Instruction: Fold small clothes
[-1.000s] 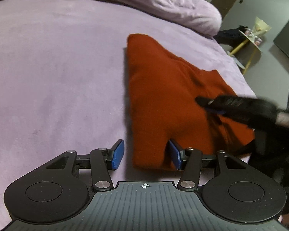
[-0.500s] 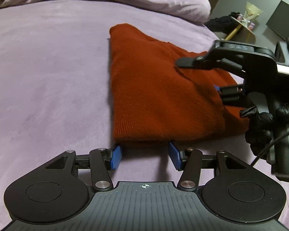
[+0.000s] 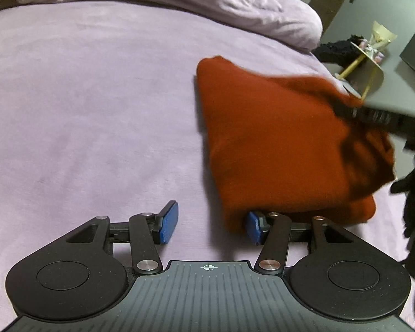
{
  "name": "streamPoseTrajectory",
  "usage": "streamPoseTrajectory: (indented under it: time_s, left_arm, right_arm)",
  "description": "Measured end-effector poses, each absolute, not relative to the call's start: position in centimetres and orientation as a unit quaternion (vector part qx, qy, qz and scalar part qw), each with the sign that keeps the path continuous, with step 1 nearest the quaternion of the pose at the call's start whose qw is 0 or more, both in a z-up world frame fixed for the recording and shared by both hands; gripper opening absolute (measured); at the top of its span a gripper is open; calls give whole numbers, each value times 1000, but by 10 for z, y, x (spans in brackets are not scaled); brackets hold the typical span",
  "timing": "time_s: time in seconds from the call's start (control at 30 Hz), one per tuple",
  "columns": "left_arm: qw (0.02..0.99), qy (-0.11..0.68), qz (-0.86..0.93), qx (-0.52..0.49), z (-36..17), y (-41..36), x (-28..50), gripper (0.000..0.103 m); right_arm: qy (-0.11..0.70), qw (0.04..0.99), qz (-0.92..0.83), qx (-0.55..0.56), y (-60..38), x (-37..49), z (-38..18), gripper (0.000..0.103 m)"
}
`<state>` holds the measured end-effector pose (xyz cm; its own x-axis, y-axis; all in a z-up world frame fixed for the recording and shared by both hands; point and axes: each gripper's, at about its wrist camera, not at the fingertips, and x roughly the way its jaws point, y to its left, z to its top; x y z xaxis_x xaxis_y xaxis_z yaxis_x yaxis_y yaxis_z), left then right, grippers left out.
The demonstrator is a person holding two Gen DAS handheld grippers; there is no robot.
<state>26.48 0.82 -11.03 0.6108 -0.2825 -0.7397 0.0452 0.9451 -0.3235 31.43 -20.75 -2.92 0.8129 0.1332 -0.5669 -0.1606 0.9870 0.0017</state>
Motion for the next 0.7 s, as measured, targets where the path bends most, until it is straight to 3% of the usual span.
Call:
streamPoseTrajectory:
  time_s: [0.17,0.23,0.27,0.33,0.4,0.5,0.7]
  left_arm:
    - [887,431,-103,-129,-111,-4,267,55]
    - [889,428,-105,-122,-111,-5,266,55]
    - [890,427,-106,-117,-112,-5,266,55]
    - [891,427,-105,-116,-113,-6,266,55]
    - [889,429,-106,-118,-114,-9,265,55]
    - [888,434,-112,-107,-115,-15,262,55]
    - [892,428,-118,-81,-114,-21,255,55]
  right_arm:
    - [370,929,8,7,-253,327,-84,7]
    - [361,930,25,62,-275,317,-91,9]
    - [362,926,37,101,-283,312,-89,12]
    - [369,904,80,203,-302,307,-90,37]
    - [365,884,98,274,-318,303,-93,48]
    - [374,859,112,331,-327,311,-99,53]
    - [371,845,122,366,-326,330,-99,54]
